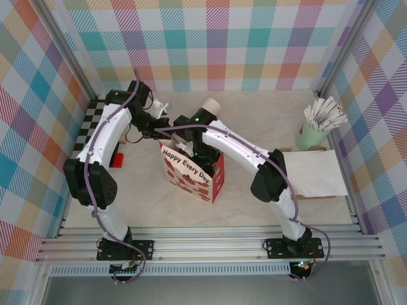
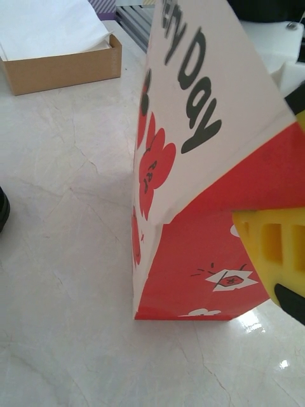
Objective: Pack the takeout coffee
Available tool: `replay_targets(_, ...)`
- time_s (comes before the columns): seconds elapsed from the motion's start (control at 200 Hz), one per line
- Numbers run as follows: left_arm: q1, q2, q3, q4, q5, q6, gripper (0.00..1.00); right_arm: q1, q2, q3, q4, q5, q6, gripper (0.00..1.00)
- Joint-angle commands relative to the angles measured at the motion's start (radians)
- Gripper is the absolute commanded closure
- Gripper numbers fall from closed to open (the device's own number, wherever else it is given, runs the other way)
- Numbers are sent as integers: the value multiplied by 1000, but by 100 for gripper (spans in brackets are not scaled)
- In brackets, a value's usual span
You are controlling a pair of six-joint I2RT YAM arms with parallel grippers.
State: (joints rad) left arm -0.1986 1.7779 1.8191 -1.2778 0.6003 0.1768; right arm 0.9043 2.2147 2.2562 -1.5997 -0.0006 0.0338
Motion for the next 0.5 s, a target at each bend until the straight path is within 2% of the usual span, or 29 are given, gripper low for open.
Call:
replay_targets(0.0,-2,-43,-17,42,17,11,100,2,-15,-21,1,41,-1,44)
replay_targets(0.495,1,-58,-46,46,-1,32,100,-3,-41,-73,3,90,-56,43)
